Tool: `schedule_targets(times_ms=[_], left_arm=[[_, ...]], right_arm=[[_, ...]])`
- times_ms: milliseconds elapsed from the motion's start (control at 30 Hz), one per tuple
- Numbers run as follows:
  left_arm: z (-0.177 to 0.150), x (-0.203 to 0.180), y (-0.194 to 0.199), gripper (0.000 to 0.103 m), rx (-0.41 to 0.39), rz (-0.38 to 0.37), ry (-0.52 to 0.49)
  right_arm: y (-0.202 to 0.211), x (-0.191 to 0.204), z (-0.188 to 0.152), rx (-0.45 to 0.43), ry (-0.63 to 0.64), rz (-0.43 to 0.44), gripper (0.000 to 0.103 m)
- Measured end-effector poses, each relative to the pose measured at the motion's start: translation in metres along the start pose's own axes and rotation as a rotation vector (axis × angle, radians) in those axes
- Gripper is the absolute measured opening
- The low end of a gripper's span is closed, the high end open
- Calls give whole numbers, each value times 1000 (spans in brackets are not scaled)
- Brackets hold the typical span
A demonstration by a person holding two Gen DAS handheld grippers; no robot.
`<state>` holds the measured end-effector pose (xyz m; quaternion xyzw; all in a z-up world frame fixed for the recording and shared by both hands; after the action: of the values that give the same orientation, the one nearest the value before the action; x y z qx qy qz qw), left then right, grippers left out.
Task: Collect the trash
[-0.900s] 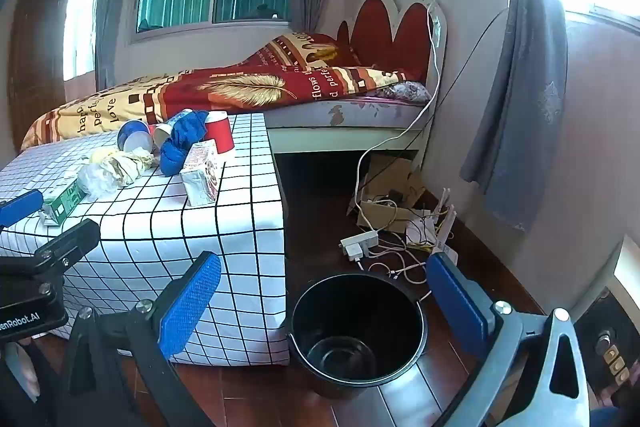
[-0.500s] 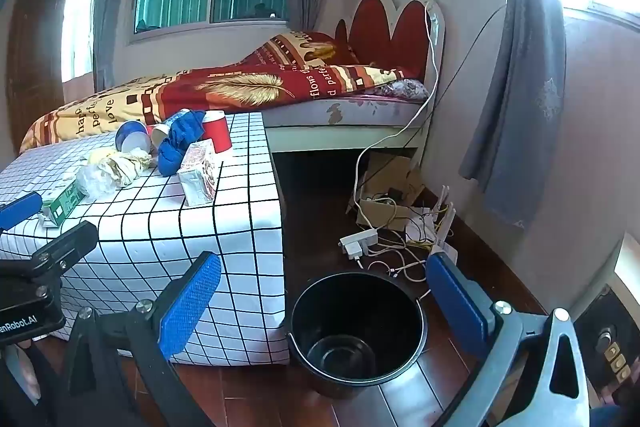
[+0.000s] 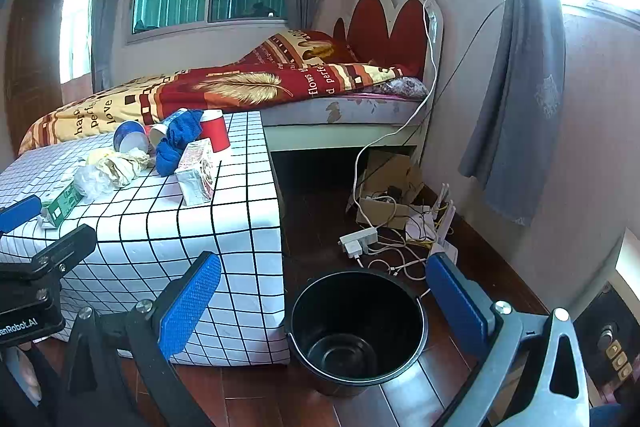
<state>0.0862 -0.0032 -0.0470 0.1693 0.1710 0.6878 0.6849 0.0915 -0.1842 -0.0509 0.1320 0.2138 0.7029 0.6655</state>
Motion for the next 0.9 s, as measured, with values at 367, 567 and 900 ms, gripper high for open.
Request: schedule_targets(times_ms=[367, 567, 900], left_arm=[[-3, 3, -3, 103, 5, -2, 1], [-4, 4, -2, 103, 6, -4, 2], [-5, 6, -1, 103, 9, 0, 2]], right_arm=[[-1, 0, -1, 2, -2, -1, 103], [-1, -1, -1, 1, -2, -2, 103], [0, -1, -1, 1, -4, -1, 103]])
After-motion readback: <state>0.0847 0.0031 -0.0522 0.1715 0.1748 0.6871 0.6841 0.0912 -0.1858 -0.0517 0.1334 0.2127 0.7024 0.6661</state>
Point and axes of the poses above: each gripper's, at about its wrist camera, not at the fingertips, and y roughly against the way its jaws point, x to its left, z to its top, the point moved 10 cm from there along -y, roughly the way its jaws point, and after that the axes turned 2 degrees about y, right-handed, at the moved point
